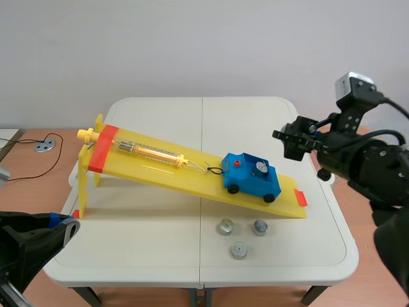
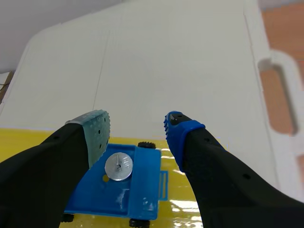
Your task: Place the four metal weights on the blue cart on the ramp.
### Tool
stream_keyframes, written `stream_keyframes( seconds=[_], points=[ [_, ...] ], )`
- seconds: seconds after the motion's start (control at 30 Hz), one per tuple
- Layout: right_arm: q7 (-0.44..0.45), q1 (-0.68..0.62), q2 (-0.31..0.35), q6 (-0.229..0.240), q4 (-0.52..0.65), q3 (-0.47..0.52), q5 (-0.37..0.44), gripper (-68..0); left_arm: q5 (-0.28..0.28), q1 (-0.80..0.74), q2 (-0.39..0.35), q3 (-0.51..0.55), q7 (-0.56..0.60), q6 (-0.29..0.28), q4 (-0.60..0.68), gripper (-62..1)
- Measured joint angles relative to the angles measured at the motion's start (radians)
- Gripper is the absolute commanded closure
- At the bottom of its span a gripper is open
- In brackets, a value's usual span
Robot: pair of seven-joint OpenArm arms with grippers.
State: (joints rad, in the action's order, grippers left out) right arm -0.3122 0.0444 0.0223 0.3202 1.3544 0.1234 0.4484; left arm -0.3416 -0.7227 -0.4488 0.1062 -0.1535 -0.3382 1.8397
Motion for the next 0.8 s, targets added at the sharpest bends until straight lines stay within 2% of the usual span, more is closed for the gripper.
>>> stream_keyframes(
  seconds=[0.23, 0.6, 0.8],
  points=[
    [-0.019, -0.095, 0.138, 0.087, 0.148, 0.000, 0.027, -27.4, 0.000, 0.000, 0.000, 0.000, 0.000, 0.000, 0.000, -2.8],
    [-0.084, -0.329, 0.352, 0.200, 0.351, -0.001, 0.069, -27.4, 0.000, 0.000, 0.000, 0.000, 0.000, 0.000, 0.000, -2.8],
    [-0.083, -0.437, 0.414, 0.257, 0.425, -0.001, 0.069, -27.4, 0.000, 0.000, 0.000, 0.000, 0.000, 0.000, 0.000, -2.8]
  ],
)
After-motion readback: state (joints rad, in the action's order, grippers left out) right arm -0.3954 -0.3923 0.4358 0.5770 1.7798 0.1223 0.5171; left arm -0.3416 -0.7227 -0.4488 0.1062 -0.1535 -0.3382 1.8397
